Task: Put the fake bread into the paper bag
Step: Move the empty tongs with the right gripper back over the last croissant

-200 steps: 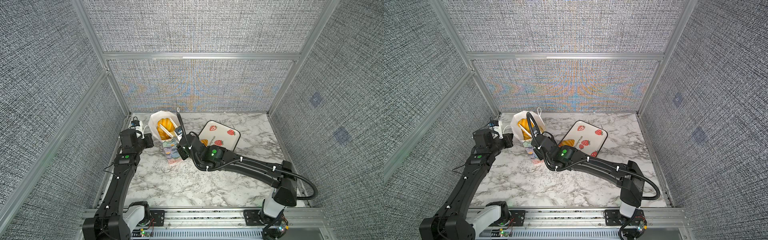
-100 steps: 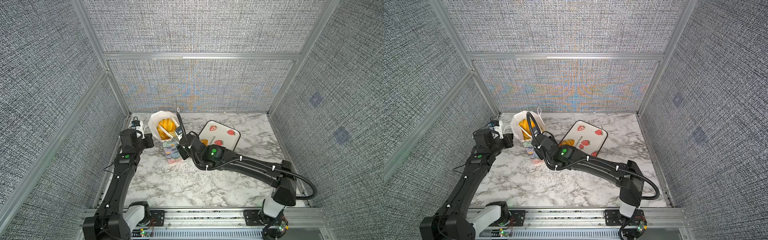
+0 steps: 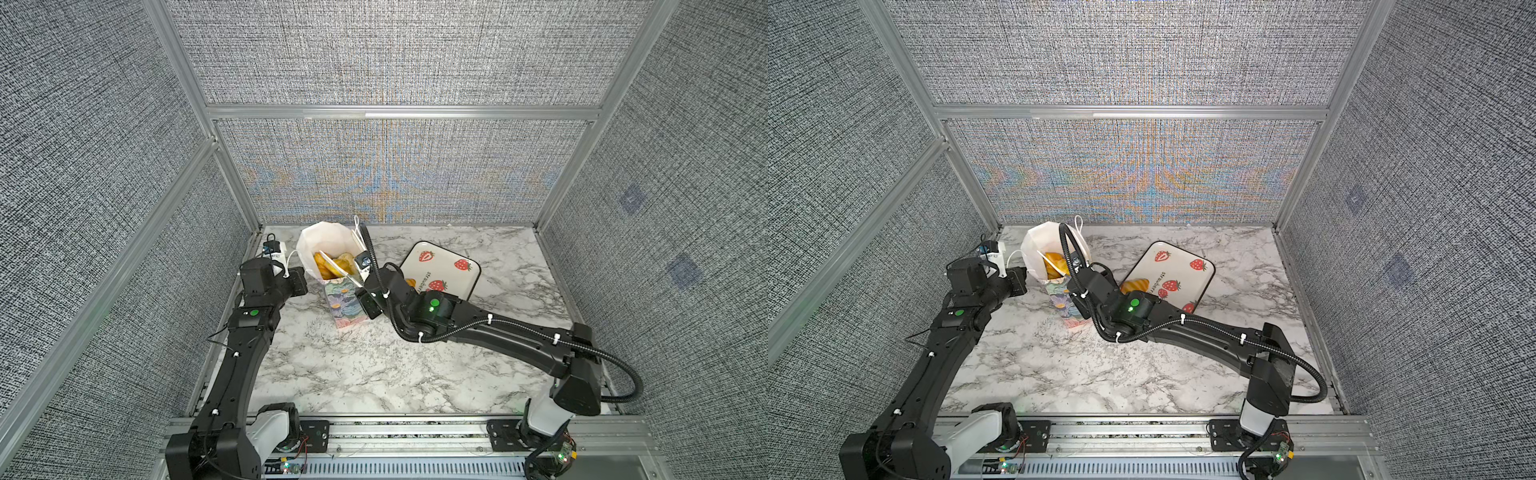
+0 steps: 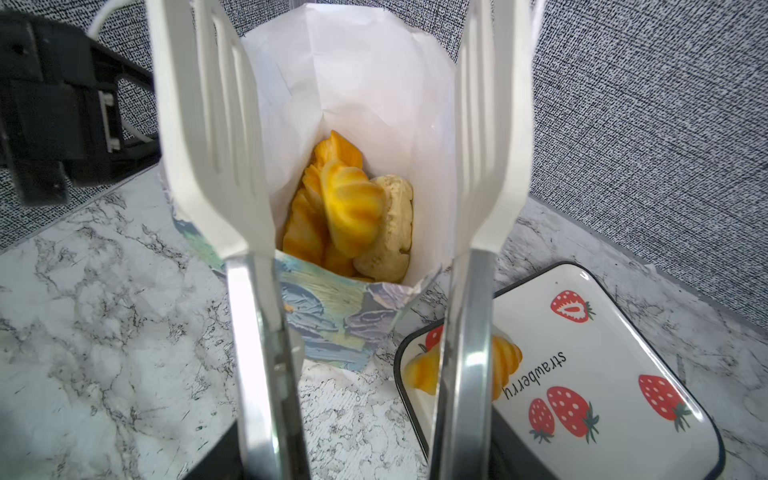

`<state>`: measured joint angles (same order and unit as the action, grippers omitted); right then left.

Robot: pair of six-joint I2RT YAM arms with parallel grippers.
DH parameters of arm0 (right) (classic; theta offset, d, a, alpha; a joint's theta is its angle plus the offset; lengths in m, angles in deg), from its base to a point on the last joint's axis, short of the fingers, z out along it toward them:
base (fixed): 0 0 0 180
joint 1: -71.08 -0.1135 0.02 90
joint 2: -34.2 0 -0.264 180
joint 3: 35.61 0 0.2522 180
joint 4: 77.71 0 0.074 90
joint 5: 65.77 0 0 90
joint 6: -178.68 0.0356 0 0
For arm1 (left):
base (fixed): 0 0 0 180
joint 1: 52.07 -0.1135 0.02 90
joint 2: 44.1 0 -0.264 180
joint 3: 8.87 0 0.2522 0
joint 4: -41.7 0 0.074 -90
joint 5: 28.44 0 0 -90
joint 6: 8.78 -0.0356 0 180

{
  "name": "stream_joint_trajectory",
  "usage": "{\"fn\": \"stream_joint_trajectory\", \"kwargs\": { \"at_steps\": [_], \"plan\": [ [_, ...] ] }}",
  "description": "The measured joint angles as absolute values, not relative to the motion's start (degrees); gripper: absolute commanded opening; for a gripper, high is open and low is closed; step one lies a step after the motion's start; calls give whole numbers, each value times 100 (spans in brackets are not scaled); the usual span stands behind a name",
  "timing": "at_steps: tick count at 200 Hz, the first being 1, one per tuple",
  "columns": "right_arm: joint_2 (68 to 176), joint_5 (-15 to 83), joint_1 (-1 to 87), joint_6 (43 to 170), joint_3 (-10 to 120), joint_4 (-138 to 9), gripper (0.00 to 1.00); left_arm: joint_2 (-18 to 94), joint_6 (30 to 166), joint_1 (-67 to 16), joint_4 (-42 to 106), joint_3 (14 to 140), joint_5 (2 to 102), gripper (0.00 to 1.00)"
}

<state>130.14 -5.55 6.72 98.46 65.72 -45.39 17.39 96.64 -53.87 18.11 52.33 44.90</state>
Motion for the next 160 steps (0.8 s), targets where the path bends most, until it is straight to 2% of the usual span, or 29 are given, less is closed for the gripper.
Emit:
{"fn": "stream_joint_trajectory", "kwargs": {
  "at_steps": [90, 160],
  "plan": [
    [11847, -1449, 681, 9873, 5385, -5472, 58, 1748, 9667, -5400, 1813, 5233, 4487, 0],
    [11812, -1857, 1336, 10832, 5460, -4945, 58, 1765, 9667, -5402, 1842, 5233, 4470, 0]
  ]
}}
